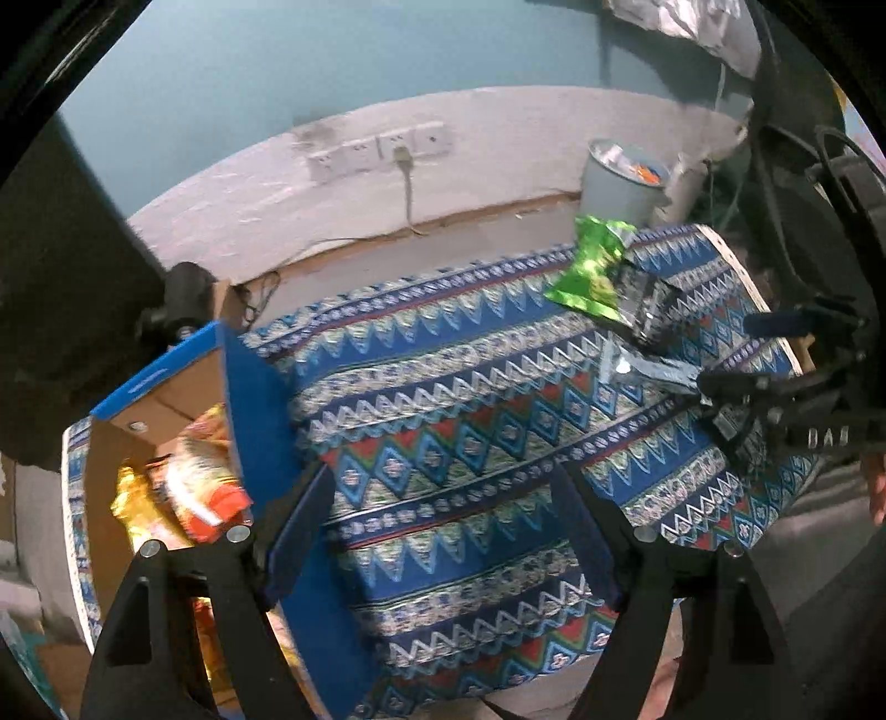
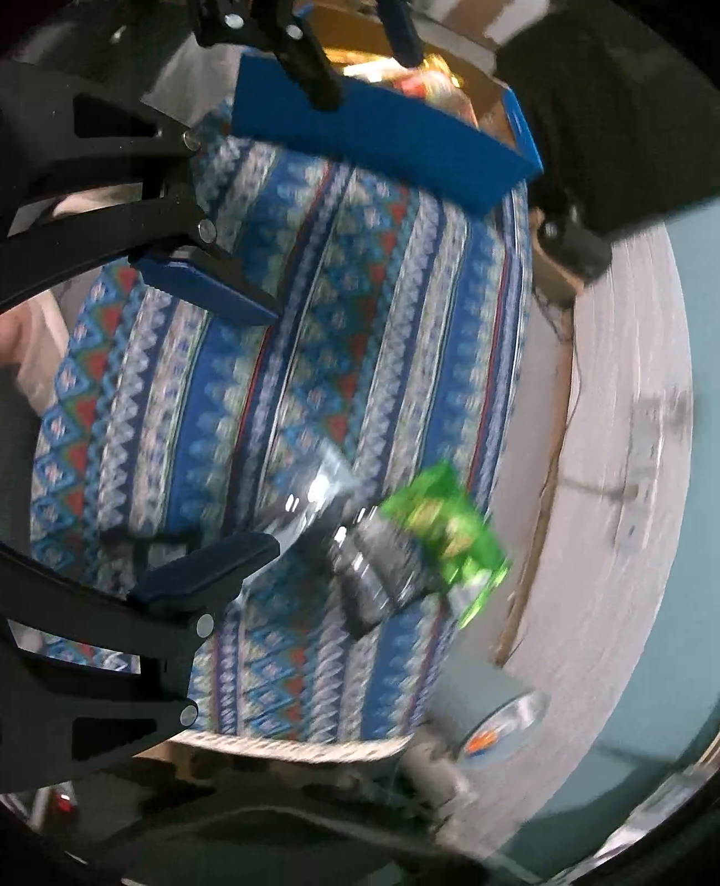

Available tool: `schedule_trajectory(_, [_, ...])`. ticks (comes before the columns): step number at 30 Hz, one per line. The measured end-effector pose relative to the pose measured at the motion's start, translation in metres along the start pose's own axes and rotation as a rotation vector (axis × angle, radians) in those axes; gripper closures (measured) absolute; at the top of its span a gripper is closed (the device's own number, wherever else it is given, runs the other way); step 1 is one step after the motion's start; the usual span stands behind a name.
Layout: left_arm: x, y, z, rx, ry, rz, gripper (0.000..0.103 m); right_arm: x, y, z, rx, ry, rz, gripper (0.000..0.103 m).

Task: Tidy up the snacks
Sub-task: 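Move both tools back over the remaining silver and black packets, then grasp the silver packet with the right tool and lift it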

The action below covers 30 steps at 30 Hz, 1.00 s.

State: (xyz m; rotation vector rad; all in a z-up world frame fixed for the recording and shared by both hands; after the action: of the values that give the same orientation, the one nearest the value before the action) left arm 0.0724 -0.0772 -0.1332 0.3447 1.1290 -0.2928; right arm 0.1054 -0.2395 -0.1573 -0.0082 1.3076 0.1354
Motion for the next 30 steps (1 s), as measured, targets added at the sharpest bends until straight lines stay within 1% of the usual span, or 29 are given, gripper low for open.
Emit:
schedule_trajectory(4, [0.014, -0.017, 0.006, 0.026, 0.021, -0.017, 0.021, 0.011, -0.031, 0.000, 0.033, 0.026, -0.022, 0.026])
schedule_trajectory(8, [0.028, -0.027, 0.010, 0.028, 0.040, -0.050, 0.021, 0.023, -0.046, 0.001, 0.016, 0.048, -0.042, 0.026])
schedule_trajectory(11, [0.039, -0.032, 0.013, 0.032, 0.061, -0.068, 0.021, 0.036, -0.055, 0.003, -0.026, 0.060, -0.057, 0.026])
schedule_trajectory(13, [0.048, -0.035, 0.014, 0.031, 0.069, -0.090, 0.021, 0.045, -0.057, 0.005, -0.049, 0.062, -0.064, 0.026])
schedule_trajectory(18, [0.072, -0.035, 0.014, 0.031, 0.094, -0.092, 0.021, 0.075, -0.055, 0.006, -0.115, 0.085, -0.056, 0.026])
schedule_trajectory(22, [0.095, -0.037, 0.018, 0.067, 0.102, -0.078, 0.021, 0.098, -0.055, 0.000, -0.152, 0.121, -0.068, 0.026])
schedule_trajectory(23, [0.102, -0.039, 0.018, 0.071, 0.107, -0.085, 0.021, 0.103, -0.055, -0.001, -0.165, 0.124, -0.073, 0.026])
schedule_trajectory(25, [0.111, -0.043, 0.020, 0.079, 0.110, -0.101, 0.021, 0.110, -0.056, -0.002, -0.179, 0.123, -0.082, 0.026])
schedule_trajectory(30, [0.130, -0.055, 0.024, 0.124, 0.115, -0.102, 0.021, 0.123, -0.056, -0.003, -0.185, 0.118, -0.062, 0.026])
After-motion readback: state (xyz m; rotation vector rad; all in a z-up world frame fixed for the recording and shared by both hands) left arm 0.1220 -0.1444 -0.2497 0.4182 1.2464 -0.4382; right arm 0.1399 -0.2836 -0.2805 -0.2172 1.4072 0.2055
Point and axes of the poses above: each gripper's, at about its wrist camera, not at the fingertips, and x roughly the way its jaws point, y to its left, z to its top, the point moved 7 cm from there along x, roughly the way its jaws point, and after that the axes turned 11 degrees about x, right-handed, at the moved point
